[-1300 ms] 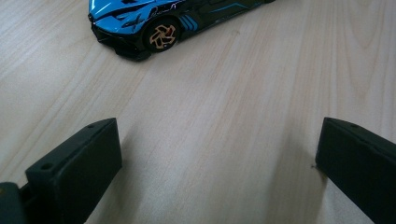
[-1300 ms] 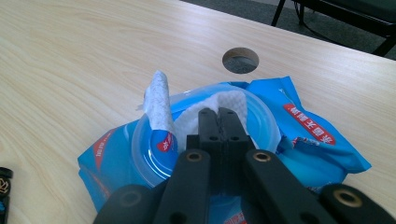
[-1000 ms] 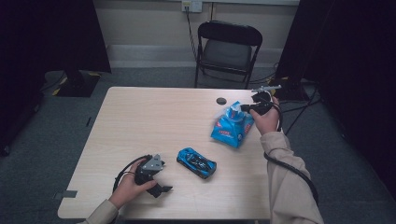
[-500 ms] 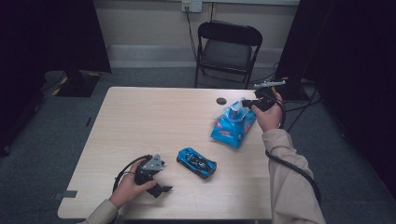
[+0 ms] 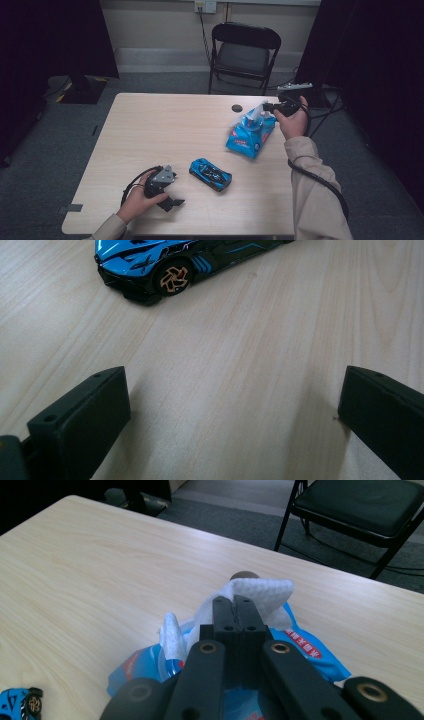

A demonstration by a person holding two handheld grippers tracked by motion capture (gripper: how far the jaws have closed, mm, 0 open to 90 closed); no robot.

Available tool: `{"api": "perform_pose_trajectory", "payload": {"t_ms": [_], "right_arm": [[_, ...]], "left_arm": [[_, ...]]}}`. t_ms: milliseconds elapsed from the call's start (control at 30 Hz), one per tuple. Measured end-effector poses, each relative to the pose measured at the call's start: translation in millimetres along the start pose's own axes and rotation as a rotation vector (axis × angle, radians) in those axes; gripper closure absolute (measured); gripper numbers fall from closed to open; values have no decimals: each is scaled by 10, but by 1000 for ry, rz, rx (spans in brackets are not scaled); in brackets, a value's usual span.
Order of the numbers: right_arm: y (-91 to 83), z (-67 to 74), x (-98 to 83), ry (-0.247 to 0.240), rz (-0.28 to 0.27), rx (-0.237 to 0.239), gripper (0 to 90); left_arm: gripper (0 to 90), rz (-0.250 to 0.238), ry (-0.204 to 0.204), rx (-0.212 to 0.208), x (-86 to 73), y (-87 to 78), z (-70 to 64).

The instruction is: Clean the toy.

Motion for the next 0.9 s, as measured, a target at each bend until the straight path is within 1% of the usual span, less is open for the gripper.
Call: {"api": "perform_pose_trajectory", "payload": {"t_ms": [167,267,433,567,667,700,900], "right_arm": [[-54,28,75,-5,-8,8,900],[-77,61,96,-19,-7,7,900],[-119,87,113,-16,-19,12,900],[-206,115,162,-14,-38,19,900],[-247,121,183,-18,-44,15,900],[-286,120,208,-22,-47,8,900],[-374,122,283,-20,-65,6,900]], "left_arm": [[0,0,0,0,0,0,0],[0,-1,-1,-1,1,1,-1],[0,-2,-1,-1,1,1,-1],[0,0,0,0,0,0,0],[0,1,0,0,0,-1,0],[0,1,0,0,0,-1,0],[0,0,-2,0,0,0,-1]]}}
Point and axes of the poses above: each handheld gripper's, and its own axes: y roughly forward along the jaws, x roughly out of its top, z roughly to its left, the point moved 10 cm from there along y, roughly forward along the jaws, and after that the axes turned 6 degrees about x, right-handed, at the moved point
